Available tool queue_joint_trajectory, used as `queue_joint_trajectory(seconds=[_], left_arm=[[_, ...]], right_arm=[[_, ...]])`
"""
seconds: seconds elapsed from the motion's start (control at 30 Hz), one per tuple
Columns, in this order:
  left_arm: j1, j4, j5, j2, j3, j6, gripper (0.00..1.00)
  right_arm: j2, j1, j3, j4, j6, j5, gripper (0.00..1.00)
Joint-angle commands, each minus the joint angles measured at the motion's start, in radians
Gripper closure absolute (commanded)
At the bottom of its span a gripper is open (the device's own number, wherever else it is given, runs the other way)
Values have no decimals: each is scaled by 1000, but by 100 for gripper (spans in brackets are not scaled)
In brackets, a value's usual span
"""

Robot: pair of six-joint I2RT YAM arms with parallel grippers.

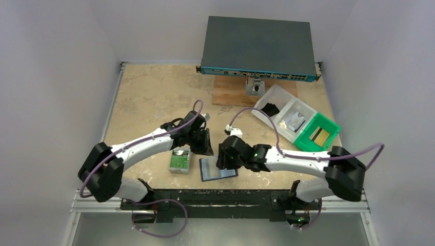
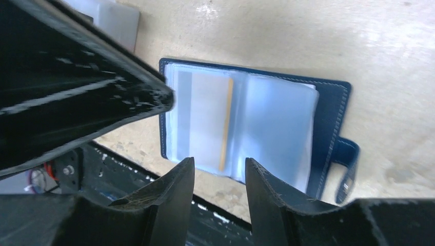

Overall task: Take the credit cards out of the card holder
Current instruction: Remove the credit card from the card holder.

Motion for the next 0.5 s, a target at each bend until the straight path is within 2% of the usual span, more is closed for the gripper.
queue_joint_trajectory(seconds=[0.0, 0.17, 0.47], left_arm=[[42, -94, -112, -115, -70, -21, 78], [67, -109, -122, -184, -135, -22, 69], [78, -95, -102, -229, -190, -13, 67]], right_arm=[[139, 36, 101, 29, -41, 26, 57], [266, 65, 167, 22, -49, 42, 53], [391, 89, 228, -33, -44, 75, 52]])
